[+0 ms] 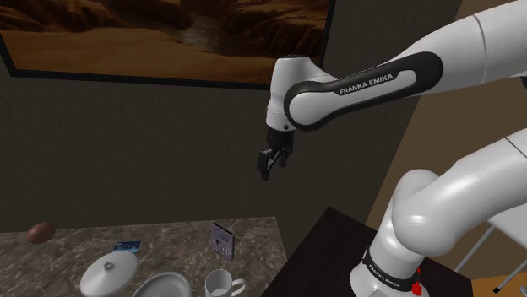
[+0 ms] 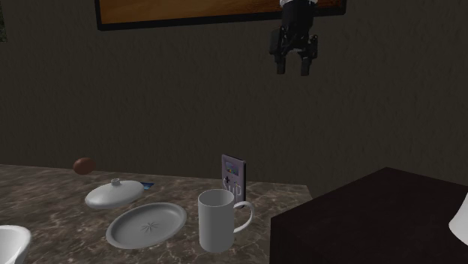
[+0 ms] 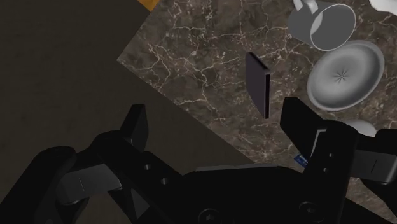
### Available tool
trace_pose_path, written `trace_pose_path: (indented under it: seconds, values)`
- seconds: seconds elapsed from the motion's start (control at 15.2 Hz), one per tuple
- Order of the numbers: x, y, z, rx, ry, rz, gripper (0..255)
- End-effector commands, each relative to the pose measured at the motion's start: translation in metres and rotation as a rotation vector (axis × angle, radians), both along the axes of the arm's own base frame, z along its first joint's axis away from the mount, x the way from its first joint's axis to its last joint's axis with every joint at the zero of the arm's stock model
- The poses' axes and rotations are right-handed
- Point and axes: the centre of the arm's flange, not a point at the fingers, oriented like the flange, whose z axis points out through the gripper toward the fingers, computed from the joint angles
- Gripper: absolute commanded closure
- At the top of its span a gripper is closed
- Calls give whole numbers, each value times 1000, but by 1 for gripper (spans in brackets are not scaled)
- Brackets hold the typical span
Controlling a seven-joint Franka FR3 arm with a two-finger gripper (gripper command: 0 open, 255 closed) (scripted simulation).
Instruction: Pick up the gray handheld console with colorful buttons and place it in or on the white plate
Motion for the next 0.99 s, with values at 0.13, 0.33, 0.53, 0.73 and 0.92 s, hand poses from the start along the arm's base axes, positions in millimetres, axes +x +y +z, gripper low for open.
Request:
trace_pose_path:
  seconds: [0.13,0.33,0.53,0.73,0.92]
  values:
    - [11,23,-47,7,-2,3,0]
    - [18,40,-82,12,-1,6,0]
    - [26,57,-116,17,-1,8,0]
    - [34,75,-151,22,-1,11,0]
    - [42,92,-185,27,0,14,0]
